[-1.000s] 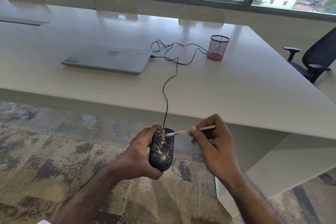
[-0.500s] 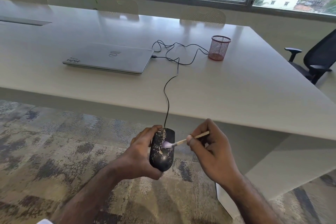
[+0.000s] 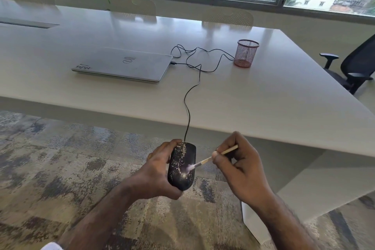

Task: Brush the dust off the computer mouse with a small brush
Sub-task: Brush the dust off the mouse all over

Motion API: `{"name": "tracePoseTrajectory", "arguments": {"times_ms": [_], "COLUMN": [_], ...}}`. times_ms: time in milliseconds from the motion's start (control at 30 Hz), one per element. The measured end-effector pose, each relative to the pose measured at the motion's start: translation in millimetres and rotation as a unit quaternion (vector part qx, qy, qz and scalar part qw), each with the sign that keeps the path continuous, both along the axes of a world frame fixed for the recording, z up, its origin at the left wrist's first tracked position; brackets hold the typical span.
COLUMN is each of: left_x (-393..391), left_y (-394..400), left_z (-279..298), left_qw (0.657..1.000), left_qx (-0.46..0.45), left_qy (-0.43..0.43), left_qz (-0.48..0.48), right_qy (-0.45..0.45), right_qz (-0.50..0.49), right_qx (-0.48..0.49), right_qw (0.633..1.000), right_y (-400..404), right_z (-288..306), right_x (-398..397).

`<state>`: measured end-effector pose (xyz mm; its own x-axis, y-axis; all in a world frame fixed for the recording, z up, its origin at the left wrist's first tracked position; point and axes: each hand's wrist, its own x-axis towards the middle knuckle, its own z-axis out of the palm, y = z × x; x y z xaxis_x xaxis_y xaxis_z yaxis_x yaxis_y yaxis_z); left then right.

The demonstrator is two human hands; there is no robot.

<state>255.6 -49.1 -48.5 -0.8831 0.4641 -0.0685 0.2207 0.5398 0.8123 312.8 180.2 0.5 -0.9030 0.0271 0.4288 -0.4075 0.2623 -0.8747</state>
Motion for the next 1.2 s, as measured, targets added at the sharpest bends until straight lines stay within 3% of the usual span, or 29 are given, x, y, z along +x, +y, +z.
{"name": "tracePoseTrajectory", "arguments": {"times_ms": [267, 1200], "left_x": [-2.2, -6.2], "left_y": [1.8, -1.0], "left_z": [-0.1, -9.0], "left_qw": [1.000, 0.999], "left_qx": [0.011, 0.023], "left_qy": [-0.002, 0.024], "left_qz": [0.000, -0.006], "right_qy": [-0.020, -0.033], "right_qz": [0.028, -0.096], "right_qx": [-0.001, -0.057], "right_qw": [0.999, 0.993], "right_y": [0.2, 12.8], "right_z": [-3.7, -8.7], "right_x": [1.5, -18.7]}}
